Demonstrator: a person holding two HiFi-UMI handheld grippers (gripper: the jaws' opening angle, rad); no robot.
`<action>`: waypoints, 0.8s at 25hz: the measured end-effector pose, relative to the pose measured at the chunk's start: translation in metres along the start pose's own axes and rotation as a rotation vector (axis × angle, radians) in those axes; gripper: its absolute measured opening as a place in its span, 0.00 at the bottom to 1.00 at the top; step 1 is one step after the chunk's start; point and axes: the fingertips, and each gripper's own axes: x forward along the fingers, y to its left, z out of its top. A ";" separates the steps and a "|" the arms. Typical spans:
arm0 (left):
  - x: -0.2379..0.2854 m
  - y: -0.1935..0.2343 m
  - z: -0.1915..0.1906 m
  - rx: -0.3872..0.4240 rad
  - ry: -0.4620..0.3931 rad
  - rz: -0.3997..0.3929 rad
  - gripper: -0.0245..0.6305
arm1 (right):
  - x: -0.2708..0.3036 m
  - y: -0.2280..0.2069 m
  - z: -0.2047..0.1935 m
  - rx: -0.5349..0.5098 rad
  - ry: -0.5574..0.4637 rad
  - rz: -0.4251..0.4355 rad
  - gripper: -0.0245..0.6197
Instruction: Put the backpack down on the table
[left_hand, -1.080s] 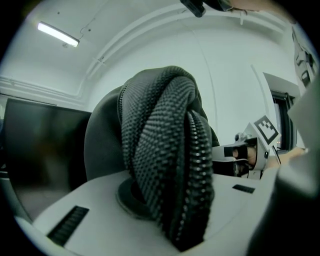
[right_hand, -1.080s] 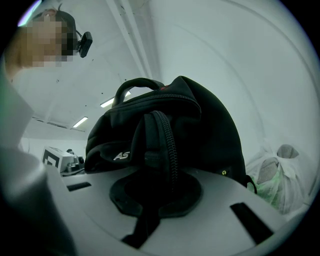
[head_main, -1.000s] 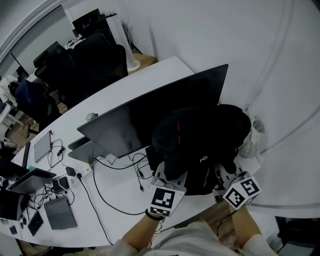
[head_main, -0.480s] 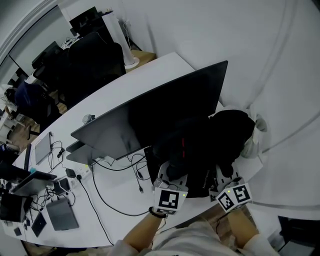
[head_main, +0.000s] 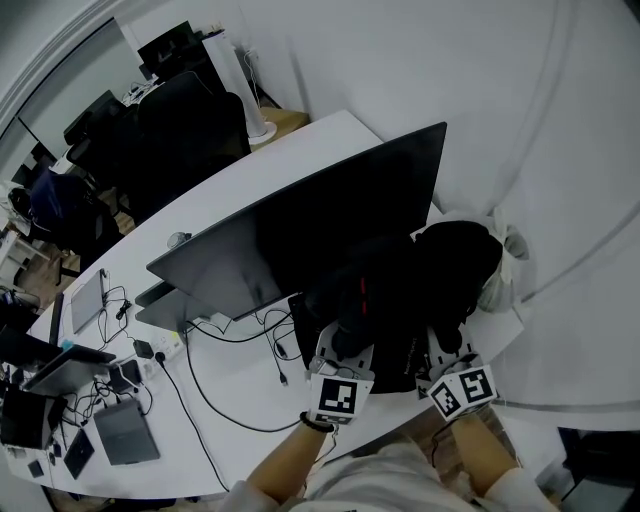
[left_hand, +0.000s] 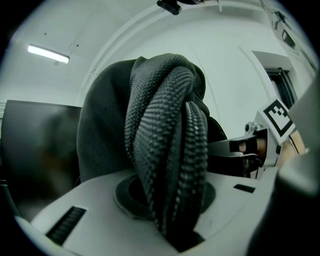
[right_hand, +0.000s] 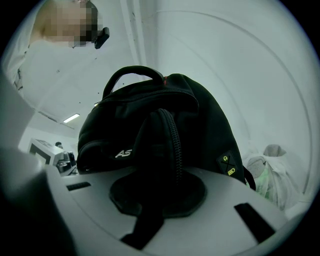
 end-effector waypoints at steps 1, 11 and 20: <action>-0.002 -0.001 0.001 0.000 -0.003 -0.009 0.14 | -0.002 0.001 0.000 -0.007 0.003 -0.001 0.08; -0.042 -0.021 -0.002 0.051 -0.020 -0.104 0.16 | -0.038 0.024 -0.010 -0.063 0.007 -0.026 0.13; -0.087 -0.057 -0.013 0.108 -0.005 -0.280 0.43 | -0.075 0.058 -0.021 -0.097 0.040 -0.026 0.32</action>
